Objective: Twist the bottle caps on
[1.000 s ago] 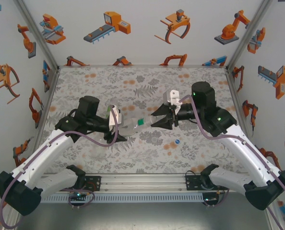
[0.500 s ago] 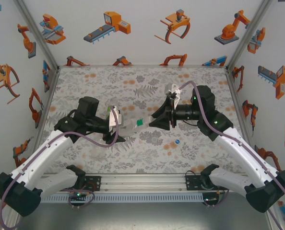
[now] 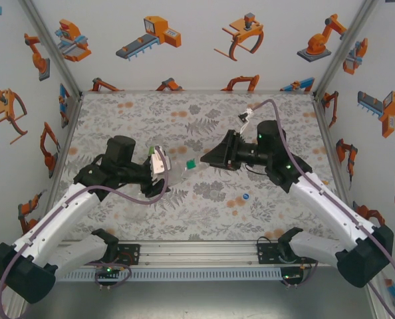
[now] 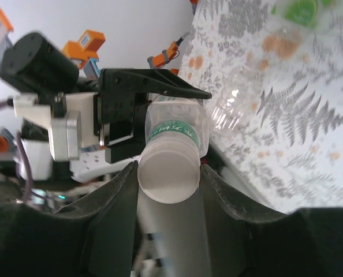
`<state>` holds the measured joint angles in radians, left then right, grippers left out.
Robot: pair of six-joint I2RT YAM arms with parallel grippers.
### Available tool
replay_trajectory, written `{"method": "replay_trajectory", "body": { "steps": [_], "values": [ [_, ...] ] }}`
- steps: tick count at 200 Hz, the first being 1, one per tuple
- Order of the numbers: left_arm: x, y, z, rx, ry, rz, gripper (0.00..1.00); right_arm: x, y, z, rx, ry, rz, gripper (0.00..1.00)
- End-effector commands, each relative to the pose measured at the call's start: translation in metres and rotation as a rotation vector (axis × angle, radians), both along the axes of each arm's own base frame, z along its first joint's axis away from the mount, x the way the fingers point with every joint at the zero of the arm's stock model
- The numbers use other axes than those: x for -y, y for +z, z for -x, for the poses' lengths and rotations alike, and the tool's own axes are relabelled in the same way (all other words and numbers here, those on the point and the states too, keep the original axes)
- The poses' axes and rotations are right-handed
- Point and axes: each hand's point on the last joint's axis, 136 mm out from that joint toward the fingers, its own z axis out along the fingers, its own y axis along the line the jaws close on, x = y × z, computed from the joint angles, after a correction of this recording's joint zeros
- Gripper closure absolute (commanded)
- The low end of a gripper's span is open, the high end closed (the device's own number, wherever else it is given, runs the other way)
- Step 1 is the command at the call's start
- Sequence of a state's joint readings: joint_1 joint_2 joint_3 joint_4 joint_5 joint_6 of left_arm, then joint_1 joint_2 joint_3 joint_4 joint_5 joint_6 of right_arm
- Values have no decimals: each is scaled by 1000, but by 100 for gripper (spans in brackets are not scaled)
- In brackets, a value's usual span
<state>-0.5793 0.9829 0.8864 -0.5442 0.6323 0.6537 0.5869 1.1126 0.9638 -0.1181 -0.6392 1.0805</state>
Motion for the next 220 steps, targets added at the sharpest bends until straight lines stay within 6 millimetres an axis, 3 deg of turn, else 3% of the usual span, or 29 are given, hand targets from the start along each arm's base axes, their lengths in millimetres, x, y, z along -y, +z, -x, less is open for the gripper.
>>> {"method": "replay_trajectory", "body": {
  "steps": [1, 34, 54, 80, 106, 151, 177, 220],
  "values": [
    [12, 36, -1, 102, -47, 121, 100, -11, -17, 12, -294, 17, -32, 100],
    [12, 35, -1, 98, -48, 118, 100, -8, -14, 10, -267, 7, -14, 100],
    [13, 34, 0, 94, -53, 120, 100, -7, -9, 10, -204, 23, 19, 70],
    [16, 37, 8, 81, -101, 144, 100, 2, 2, 10, -89, 34, 96, 54],
    [17, 38, 13, 72, -129, 155, 100, 6, 31, 13, 82, 68, 87, 42],
    [18, 40, 20, 62, -165, 166, 100, 19, 79, 24, 477, 91, 87, 40],
    [18, 41, 20, 63, -166, 163, 100, 24, 104, 42, 779, 153, 92, 40],
    [18, 41, 23, 51, -179, 169, 100, 20, 108, 78, 1128, 404, 114, 39]
  ]
}}
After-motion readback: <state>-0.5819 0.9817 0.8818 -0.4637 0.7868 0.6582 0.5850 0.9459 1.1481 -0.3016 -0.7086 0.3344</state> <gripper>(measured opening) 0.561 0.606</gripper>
